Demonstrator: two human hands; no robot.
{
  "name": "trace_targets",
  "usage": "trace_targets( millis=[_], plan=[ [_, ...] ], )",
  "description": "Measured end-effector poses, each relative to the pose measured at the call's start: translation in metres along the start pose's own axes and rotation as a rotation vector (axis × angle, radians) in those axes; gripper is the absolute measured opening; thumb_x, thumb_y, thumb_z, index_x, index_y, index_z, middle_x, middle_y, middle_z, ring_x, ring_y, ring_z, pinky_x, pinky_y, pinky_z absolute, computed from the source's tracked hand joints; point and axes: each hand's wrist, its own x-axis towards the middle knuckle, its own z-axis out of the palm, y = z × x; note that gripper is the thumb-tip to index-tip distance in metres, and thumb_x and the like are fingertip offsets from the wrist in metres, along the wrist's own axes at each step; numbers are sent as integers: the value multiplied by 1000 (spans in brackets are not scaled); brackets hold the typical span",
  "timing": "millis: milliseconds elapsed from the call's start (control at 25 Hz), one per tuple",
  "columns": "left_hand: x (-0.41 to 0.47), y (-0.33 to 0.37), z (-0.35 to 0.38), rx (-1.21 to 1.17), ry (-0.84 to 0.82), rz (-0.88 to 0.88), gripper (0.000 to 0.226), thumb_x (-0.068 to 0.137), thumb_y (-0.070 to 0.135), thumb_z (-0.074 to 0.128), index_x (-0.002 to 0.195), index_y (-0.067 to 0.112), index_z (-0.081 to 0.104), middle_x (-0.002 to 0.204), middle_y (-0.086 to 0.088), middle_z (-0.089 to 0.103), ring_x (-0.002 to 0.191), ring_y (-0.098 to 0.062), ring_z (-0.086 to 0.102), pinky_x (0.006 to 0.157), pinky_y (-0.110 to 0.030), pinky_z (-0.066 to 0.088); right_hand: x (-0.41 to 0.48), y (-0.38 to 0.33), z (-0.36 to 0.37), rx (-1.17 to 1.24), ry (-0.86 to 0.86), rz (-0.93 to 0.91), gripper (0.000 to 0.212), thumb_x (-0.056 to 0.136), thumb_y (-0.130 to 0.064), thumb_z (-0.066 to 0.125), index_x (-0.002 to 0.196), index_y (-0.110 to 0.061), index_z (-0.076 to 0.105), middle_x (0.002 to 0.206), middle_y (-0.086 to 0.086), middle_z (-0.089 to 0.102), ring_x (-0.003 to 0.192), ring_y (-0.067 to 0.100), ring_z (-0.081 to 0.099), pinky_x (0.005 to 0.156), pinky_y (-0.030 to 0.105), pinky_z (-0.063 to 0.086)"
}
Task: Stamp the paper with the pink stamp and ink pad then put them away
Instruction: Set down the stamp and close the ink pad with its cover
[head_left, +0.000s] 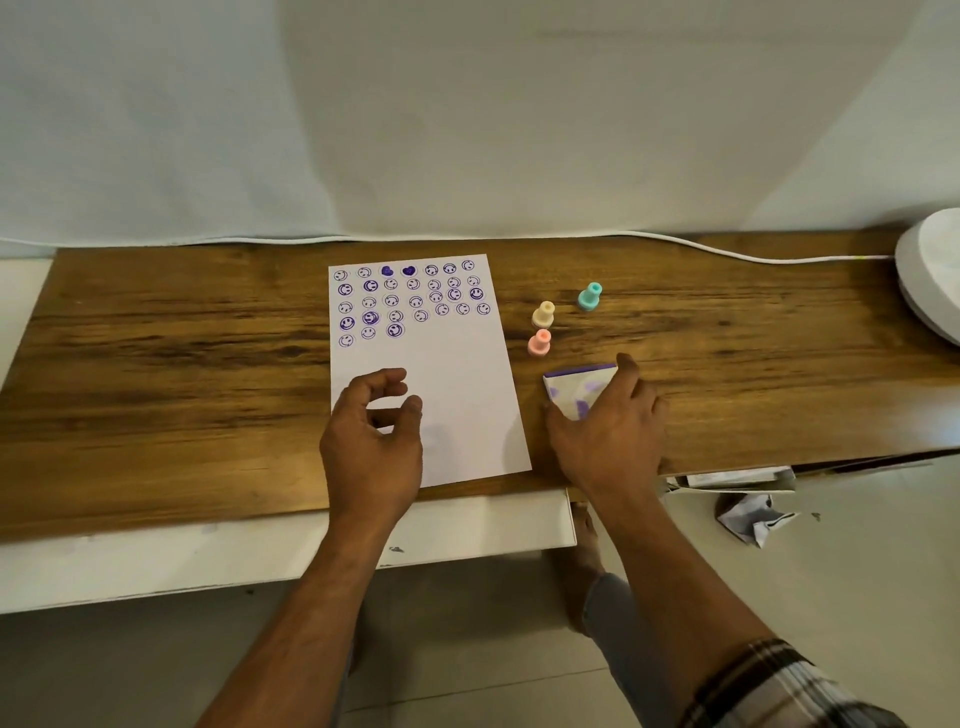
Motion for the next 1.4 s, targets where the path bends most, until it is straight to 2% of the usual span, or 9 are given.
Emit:
trace_targets(
  millis=[160,320,440,560,720,880,1120,1280,1400],
  plan=[
    [-6,4,7,-71,-177,-109,17,99,19,67,114,24,74,109,3,78,97,-20,78,82,-37,67,-5,-14,-13,204,-67,21,104,70,-62,85,151,-28,30,145,3,55,129,30,55,98,50,54],
    [-2,8,5,-479,-429,-611,38,102,40,58,124,13,72,116,-13,80,103,-29,79,87,-46,63,-38,-35,-36,573,-261,-352,89,65,-64,86,133,-62,28,126,-39,50,119,-5,54,76,6,53],
    [-2,7,-4,-682,-598,-742,49,104,49,48,132,14,69,128,-21,73,116,-42,72,92,-53,61,-51,-41,-37,528,-433,-516,96,66,-62,87,141,-59,27,142,-28,48,119,-12,51,71,-4,43],
    [-1,2,-6,-777,-641,-702,47,106,47,44,117,19,80,128,-20,74,117,-43,71,90,-53,61,-48,-36,-33,415,-510,-590,99,68,-59,89,144,-56,26,150,-14,47,112,-9,52,74,-2,42],
    [0,1,-4,-782,-605,-649,41,105,42,47,117,21,80,126,-21,75,117,-45,71,91,-59,60,-40,-33,-32,324,-481,-617,102,69,-61,87,147,-61,21,157,-15,42,128,-2,37,94,25,41],
    [-3,2,-3,-804,-642,-661,40,107,40,48,118,19,80,130,-22,72,121,-46,68,94,-57,59,-42,-36,-34,311,-498,-641,103,70,-60,86,139,-75,12,157,-14,42,108,-11,48,80,5,37],
    [-6,7,0,-797,-625,-684,38,106,39,50,130,15,68,132,-23,71,121,-46,68,95,-57,59,-41,-35,-34,340,-473,-650,102,70,-53,90,143,-64,18,155,-13,44,106,-6,50,61,-4,33],
    [-6,12,-1,-696,-568,-630,34,106,37,51,118,21,77,123,-17,76,114,-40,73,92,-54,62,-44,-37,-29,324,-414,-658,107,68,-55,91,149,-57,20,154,-10,47,119,2,45,79,-1,31],
    [-7,18,-1,-469,-511,-465,29,101,42,58,119,30,77,117,-6,79,107,-30,77,86,-45,64,-49,-41,-24,294,-263,-691,110,69,-51,91,156,-42,26,153,-5,50,128,3,42,94,20,37]
  ],
)
